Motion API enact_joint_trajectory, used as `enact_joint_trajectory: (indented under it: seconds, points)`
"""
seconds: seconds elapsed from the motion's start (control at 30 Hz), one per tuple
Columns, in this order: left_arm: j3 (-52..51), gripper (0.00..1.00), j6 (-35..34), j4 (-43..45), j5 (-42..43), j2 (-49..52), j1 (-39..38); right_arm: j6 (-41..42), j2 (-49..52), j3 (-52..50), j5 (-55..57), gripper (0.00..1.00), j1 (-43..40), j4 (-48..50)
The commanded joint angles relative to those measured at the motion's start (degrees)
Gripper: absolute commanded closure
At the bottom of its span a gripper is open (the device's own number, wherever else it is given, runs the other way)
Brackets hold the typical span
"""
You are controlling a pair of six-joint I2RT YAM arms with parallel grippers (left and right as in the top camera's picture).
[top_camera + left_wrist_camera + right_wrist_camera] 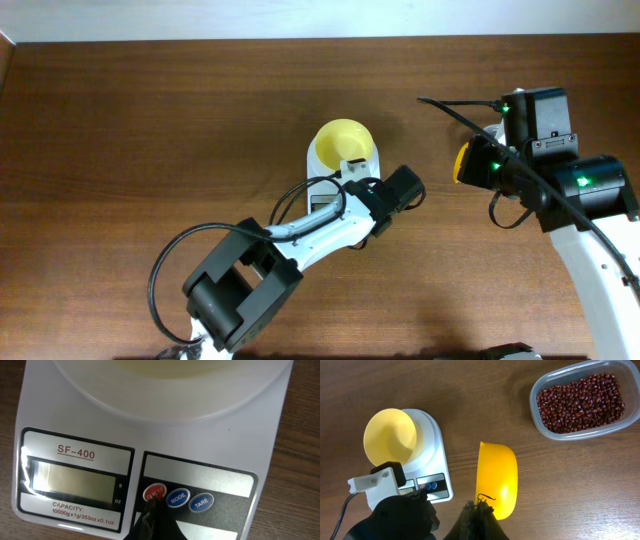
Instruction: Scoop item into bowl and weigh 50g on scale
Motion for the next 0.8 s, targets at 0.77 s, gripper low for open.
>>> enact_joint_trajectory:
  seconds: [0.77]
  points:
    - [-0.8, 1.00, -0.8, -0.9, -1.7, -6.3, -0.3, -0.6, -0.7, 1.2, 0.8, 0.96, 0.2, -0.7]
